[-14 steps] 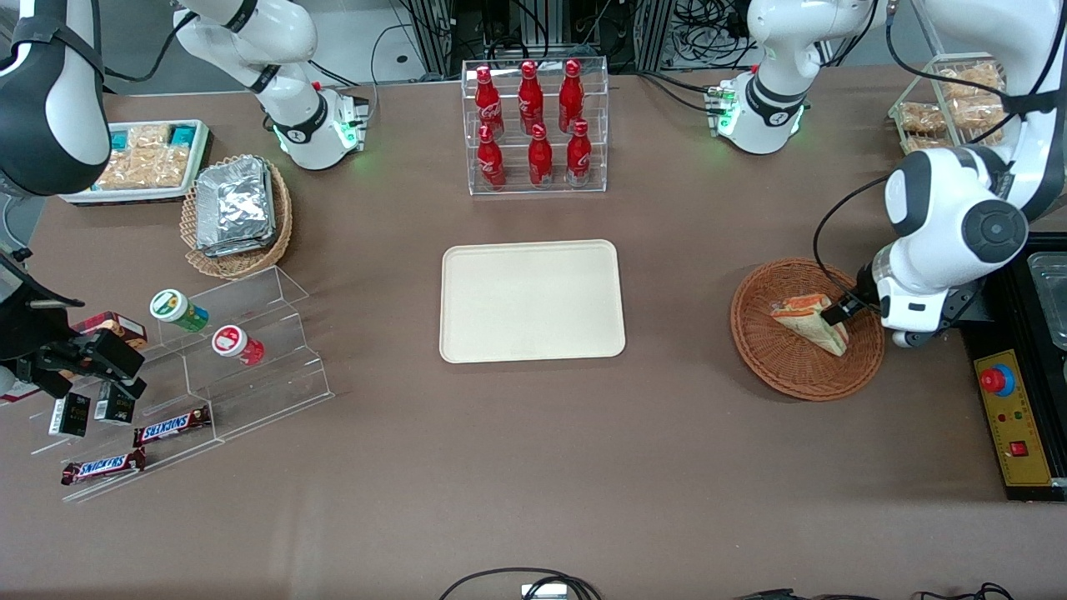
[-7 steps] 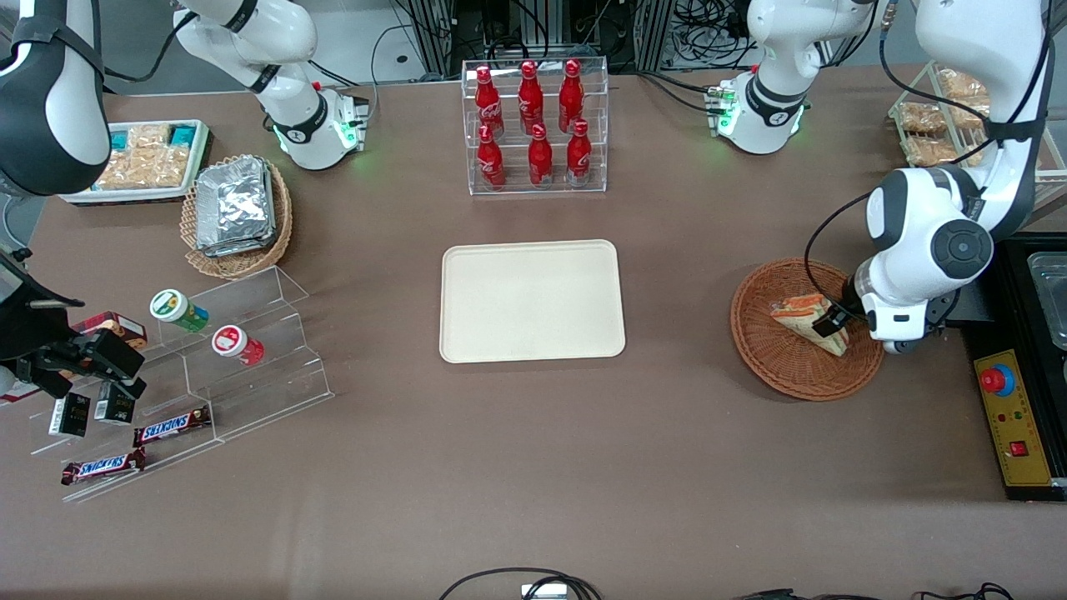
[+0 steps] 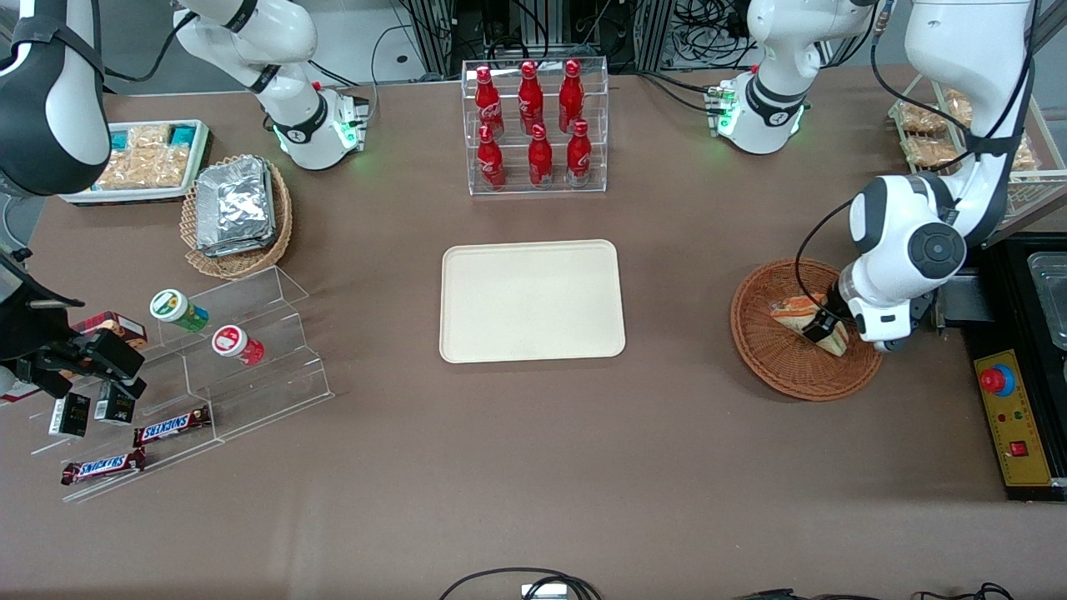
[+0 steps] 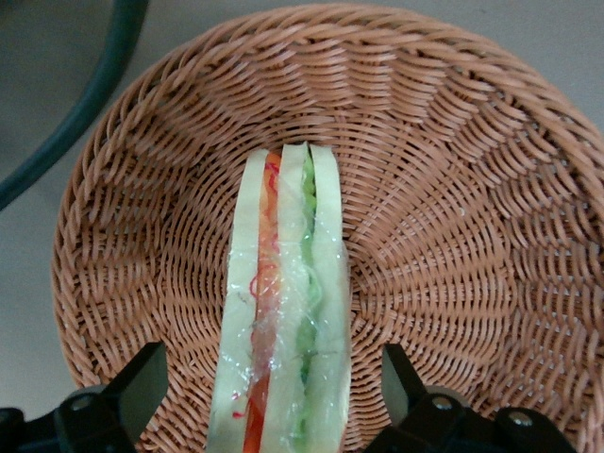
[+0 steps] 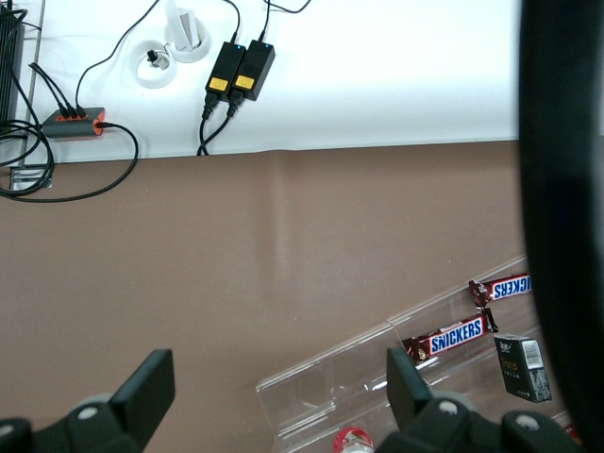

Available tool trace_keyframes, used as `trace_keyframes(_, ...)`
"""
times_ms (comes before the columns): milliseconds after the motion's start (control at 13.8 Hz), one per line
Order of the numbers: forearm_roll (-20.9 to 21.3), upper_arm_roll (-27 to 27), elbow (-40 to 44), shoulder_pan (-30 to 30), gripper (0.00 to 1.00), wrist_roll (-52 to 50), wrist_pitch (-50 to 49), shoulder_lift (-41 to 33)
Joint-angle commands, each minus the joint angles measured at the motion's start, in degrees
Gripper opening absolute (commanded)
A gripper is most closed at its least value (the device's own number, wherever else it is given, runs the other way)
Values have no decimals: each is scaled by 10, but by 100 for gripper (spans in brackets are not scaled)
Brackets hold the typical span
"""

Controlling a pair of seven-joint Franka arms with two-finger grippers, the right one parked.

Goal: Place sandwich from basket to tray
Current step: 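Lower the left gripper and close it on the wrapped sandwich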

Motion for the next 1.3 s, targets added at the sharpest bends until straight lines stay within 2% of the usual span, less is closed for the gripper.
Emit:
trace_keyframes(0,11,1,-18,-4,100,-30,30,1)
trace_keyframes(145,11,1,-19,-4,100,-30,36,4)
trace_keyframes(217,11,1,-19,-4,96,-30,37,9)
trace_keyframes(289,11,1,-19,-4,85,-30,42,14)
trace_keyframes(361,11,1,-19,-4,71,-31,47,19)
trace_keyframes(506,20,1,-17,-4,27,-30,48,29)
trace_keyframes(578,31,1,-17,-4,9,-30,48,32)
trace_keyframes(651,34,1,-16,-4,0,-30,48,34)
trace_keyframes(940,34,1,-13,-3,0,-30,37,23)
trace_keyframes(1229,35,-5,10,-4,0,-16,-46,-27)
